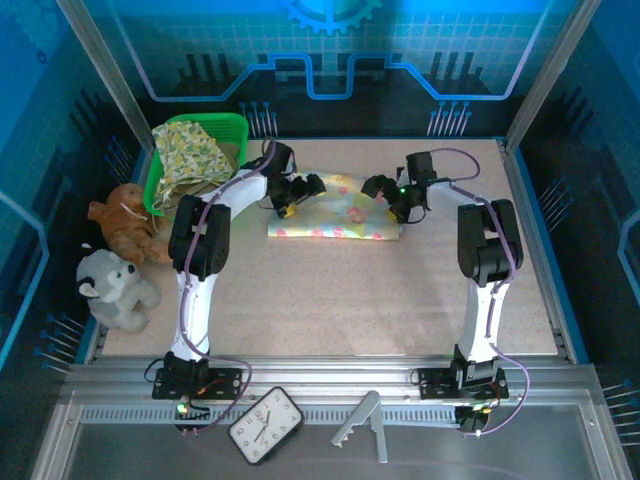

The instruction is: Fold and stack the skirts

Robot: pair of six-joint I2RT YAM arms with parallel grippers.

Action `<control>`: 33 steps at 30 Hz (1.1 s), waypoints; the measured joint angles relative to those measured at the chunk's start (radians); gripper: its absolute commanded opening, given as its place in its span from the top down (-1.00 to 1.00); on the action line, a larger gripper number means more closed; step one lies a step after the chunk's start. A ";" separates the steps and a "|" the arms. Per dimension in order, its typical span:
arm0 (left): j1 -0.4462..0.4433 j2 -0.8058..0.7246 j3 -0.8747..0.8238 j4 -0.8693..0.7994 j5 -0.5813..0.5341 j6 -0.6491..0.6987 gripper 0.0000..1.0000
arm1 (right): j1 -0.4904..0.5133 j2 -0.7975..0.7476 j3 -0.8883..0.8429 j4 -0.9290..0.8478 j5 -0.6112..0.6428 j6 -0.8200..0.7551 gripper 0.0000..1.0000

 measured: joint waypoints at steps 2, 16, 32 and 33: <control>0.003 -0.023 -0.048 0.048 0.011 0.000 -0.98 | 0.000 -0.003 -0.013 -0.004 0.000 -0.008 -1.00; -0.085 -0.343 -0.508 0.177 0.027 -0.101 -0.98 | 0.005 -0.188 -0.171 -0.140 0.026 -0.107 -1.00; -0.092 -0.133 -0.105 0.189 -0.127 -0.167 -0.98 | 0.087 0.001 0.081 0.032 -0.014 0.021 -1.00; -0.091 -0.113 -0.097 0.193 -0.142 -0.175 -0.98 | 0.087 0.016 0.088 0.033 -0.014 0.025 -1.00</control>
